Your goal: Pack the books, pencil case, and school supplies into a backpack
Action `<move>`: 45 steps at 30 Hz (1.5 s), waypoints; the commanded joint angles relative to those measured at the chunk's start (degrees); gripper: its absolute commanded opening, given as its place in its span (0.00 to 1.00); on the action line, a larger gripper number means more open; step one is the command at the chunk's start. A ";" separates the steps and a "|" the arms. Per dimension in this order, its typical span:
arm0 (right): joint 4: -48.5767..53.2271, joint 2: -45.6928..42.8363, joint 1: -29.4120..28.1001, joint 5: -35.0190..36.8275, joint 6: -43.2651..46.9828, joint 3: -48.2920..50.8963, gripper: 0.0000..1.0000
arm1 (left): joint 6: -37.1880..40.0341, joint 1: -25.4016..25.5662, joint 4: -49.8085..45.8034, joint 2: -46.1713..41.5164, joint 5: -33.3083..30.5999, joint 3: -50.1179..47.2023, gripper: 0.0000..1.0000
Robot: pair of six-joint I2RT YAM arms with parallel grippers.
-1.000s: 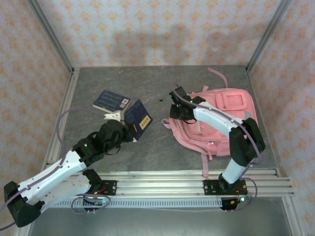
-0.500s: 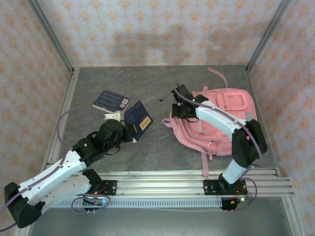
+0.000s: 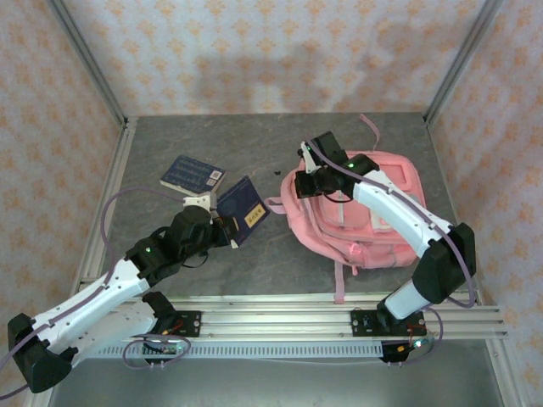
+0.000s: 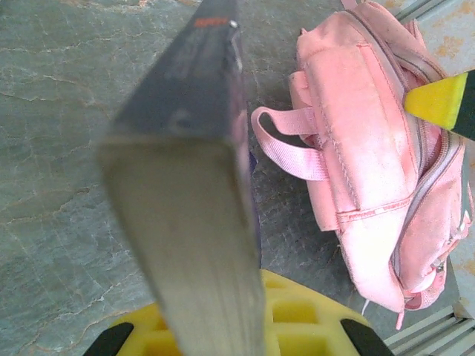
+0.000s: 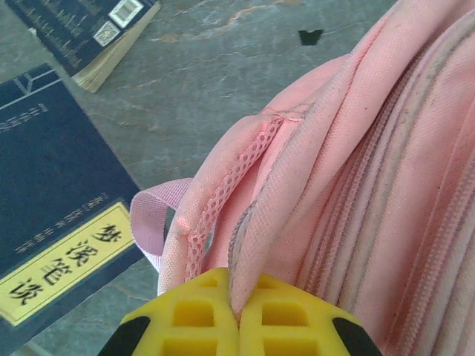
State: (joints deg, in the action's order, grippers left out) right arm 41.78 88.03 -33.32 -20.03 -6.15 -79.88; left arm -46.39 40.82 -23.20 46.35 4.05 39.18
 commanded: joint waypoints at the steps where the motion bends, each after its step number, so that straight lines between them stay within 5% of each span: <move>1: -7.07 2.08 -0.69 -6.58 3.16 -6.47 0.00 | 0.70 -0.59 2.42 -1.17 0.12 2.39 0.00; 14: -4.84 15.51 -1.22 -8.54 1.65 -21.19 0.00 | -5.63 3.54 25.97 10.93 14.91 -5.49 0.00; 32: -3.55 23.93 -5.79 -18.19 3.58 -26.89 0.00 | -6.74 9.35 44.84 44.54 21.78 12.36 0.00; 39: -4.69 17.66 -4.73 -8.47 0.74 -17.75 0.00 | -1.00 9.47 33.89 39.71 18.91 10.79 0.00; 45: -12.73 13.65 -2.84 -10.03 -4.88 -6.63 0.00 | 5.72 9.47 18.59 27.78 14.20 5.44 0.00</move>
State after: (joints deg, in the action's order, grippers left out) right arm 33.36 104.64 -36.67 -28.53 -7.55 -89.95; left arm -47.44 50.74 0.45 80.77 23.38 45.50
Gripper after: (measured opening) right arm 0.044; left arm 0.095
